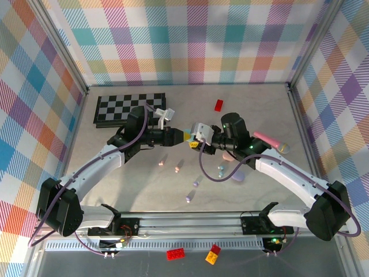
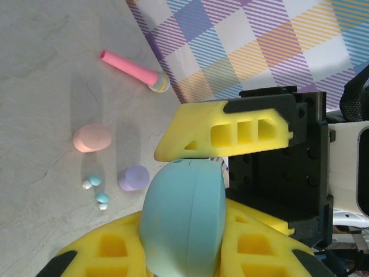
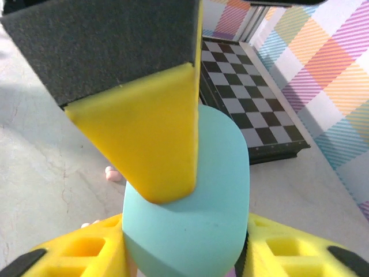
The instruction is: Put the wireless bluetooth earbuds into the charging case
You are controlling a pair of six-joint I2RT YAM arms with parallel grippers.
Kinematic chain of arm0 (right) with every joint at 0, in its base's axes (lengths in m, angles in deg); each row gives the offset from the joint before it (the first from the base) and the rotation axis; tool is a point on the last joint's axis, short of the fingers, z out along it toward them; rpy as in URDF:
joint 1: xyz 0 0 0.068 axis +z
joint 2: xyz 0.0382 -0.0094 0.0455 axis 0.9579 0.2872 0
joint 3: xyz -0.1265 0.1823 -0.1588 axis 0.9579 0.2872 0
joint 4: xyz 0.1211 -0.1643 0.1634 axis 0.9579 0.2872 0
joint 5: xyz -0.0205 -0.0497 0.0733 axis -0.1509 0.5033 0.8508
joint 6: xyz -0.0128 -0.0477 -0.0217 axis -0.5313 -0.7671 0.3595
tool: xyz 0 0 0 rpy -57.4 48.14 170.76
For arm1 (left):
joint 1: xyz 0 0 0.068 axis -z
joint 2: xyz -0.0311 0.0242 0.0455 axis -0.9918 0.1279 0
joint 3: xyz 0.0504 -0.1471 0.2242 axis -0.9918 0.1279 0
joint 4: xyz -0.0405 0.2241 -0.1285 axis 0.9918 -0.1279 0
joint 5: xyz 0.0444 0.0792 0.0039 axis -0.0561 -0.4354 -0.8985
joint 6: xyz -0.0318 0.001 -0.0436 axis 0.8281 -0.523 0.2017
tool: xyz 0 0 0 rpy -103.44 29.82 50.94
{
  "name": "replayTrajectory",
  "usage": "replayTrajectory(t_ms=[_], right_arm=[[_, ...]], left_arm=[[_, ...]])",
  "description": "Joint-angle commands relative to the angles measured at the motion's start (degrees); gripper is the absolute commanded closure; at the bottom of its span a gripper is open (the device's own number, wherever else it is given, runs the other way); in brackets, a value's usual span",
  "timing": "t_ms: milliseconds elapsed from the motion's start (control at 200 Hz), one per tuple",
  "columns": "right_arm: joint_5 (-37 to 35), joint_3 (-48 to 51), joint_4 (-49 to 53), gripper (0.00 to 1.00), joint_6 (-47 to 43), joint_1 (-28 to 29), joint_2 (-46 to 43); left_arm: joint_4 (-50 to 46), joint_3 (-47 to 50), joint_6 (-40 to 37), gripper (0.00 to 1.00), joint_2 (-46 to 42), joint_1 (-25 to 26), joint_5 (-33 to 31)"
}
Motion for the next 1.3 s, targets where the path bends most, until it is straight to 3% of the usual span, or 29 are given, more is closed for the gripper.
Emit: replayTrajectory(t_ms=[0, 95, 160, 300, 430, 620, 725, 910, 1050, 1130, 1295], right_arm=[[1.08, -0.63, -0.76, 0.6, 0.15, -0.15, -0.89], [1.29, -0.71, -0.95, 0.6, 0.45, -0.09, -0.63], [1.31, -0.67, -1.16, 0.6, 0.67, -0.09, -0.54], [1.55, -0.79, -0.25, 0.62, 1.02, -0.54, -0.37], [6.93, -1.44, 2.31, 0.62, 2.87, -2.62, -0.21], [13.23, -3.57, 9.42, 0.63, 4.08, -4.86, 0.51], [16.27, -5.45, 14.22, 0.65, 6.08, -6.56, 0.66], [20.25, -8.6, 23.0, 0.68, 7.54, -8.83, -0.22], [22.01, -10.64, 28.96, 0.68, 6.25, -9.52, -0.8], [23.02, -11.43, 30.47, 0.68, 6.09, -9.76, -0.91], [27.08, -13.05, 33.5, 0.68, 5.11, -9.83, -0.04]], left_arm=[[-0.25, -1.68, -0.13, 1.0, -0.94, 0.54, 1.01], [-0.13, -1.68, -0.26, 1.0, -0.84, 0.54, 1.09], [0.22, -1.45, -0.78, 0.92, -0.98, 0.54, 1.24], [2.37, 0.23, -4.24, 0.44, -3.62, 0.63, -0.87], [4.91, 2.24, -8.67, 0.0, -7.09, 0.71, -3.92], [17.16, 7.67, -14.68, 0.0, -9.4, 0.8, -7.33], [21.52, 9.51, -21.64, 0.0, -7.61, 0.8, -7.51], [32.6, 14.89, -31.89, 0.0, -4.16, 0.8, -3.32], [24.42, 13.33, -42.56, 0.0, -4.55, 1.0, 4.93], [16.43, 12.24, -49.88, 0.0, -5.51, 1.89, 5.84], [15.5, 11.19, -50.39, 0.0, -4.02, 4.28, 5.28]])
